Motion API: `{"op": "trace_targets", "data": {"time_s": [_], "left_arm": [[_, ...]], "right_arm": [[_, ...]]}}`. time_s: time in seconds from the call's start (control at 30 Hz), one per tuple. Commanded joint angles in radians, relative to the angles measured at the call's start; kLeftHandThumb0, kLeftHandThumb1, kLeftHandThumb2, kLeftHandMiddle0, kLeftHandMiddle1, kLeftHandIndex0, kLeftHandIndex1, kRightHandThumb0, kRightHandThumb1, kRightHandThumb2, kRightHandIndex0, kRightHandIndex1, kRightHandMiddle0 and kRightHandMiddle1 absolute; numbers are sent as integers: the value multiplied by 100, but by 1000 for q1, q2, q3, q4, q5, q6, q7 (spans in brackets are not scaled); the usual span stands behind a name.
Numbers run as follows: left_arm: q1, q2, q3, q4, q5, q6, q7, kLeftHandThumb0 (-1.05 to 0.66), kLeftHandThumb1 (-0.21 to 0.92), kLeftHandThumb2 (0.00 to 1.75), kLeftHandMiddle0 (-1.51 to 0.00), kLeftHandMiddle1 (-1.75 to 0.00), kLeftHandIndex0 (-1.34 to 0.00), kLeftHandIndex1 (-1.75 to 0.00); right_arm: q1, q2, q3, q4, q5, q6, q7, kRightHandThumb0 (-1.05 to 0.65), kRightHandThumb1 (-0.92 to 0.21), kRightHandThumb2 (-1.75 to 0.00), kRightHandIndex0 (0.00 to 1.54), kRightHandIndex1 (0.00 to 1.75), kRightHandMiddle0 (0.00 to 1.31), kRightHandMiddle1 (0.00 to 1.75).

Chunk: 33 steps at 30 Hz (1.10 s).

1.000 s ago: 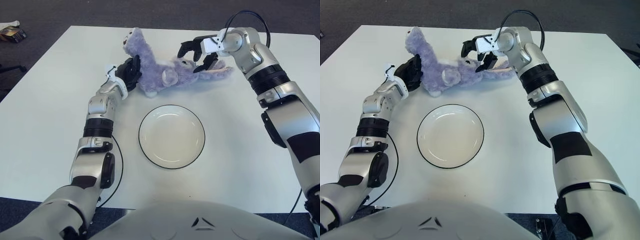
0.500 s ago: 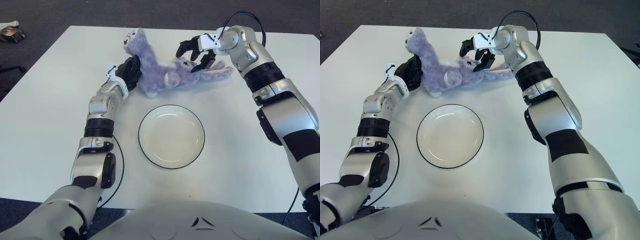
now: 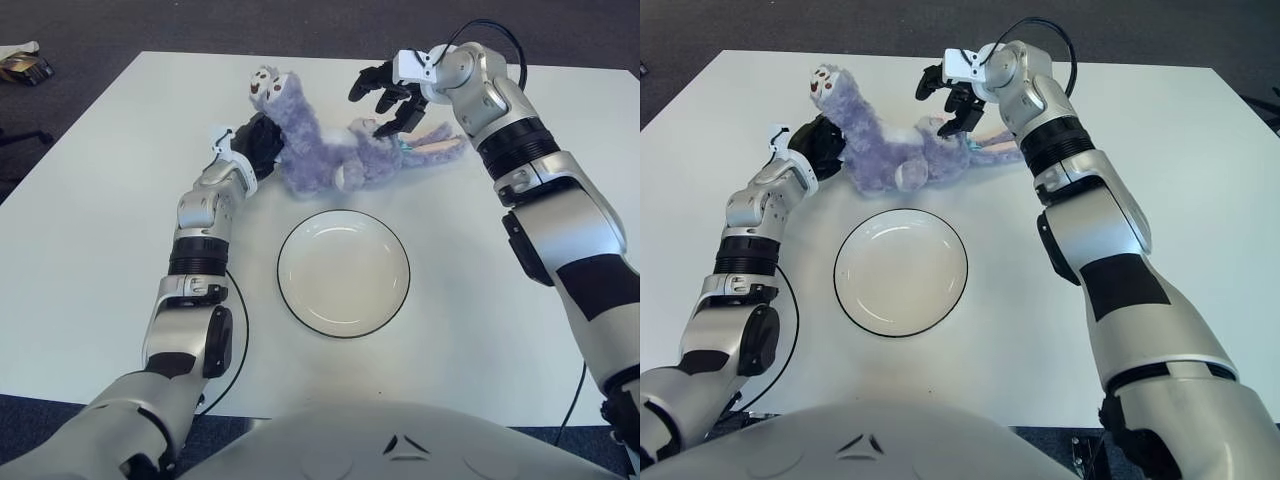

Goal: Put the doll into the plate.

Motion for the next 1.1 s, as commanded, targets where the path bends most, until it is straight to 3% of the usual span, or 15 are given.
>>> {"op": "trace_targets", "data": {"time_s": [0.0,0.5,0.73,1.07], "left_arm": [[15,2,-2,-10,6,4,8,-70,92,73,-35,-148,0,-86],[20,-1,0,-21,0,7,4,-70,92,73,-43,-153,0,-69],[21,-3,9,-30,-6,7,8,-68,92,72,-43,-151,0,-58],[33,-6,-2,-59,16,-25,26,-69,92,76,-38,-146,0,-56]], "right_arm": [[-36,5,-11,18,11,0,-15,-64,-51,-78,24,57,0,59],[-54,28,13,128,7,-78,10,-62,-52,-78,21,68,0,63],[-50,36,24,172,8,-115,56,-71,-62,-69,22,67,0,49],[-40,56,32,240,15,-181,118,-75,-75,-58,19,57,0,42]]}}
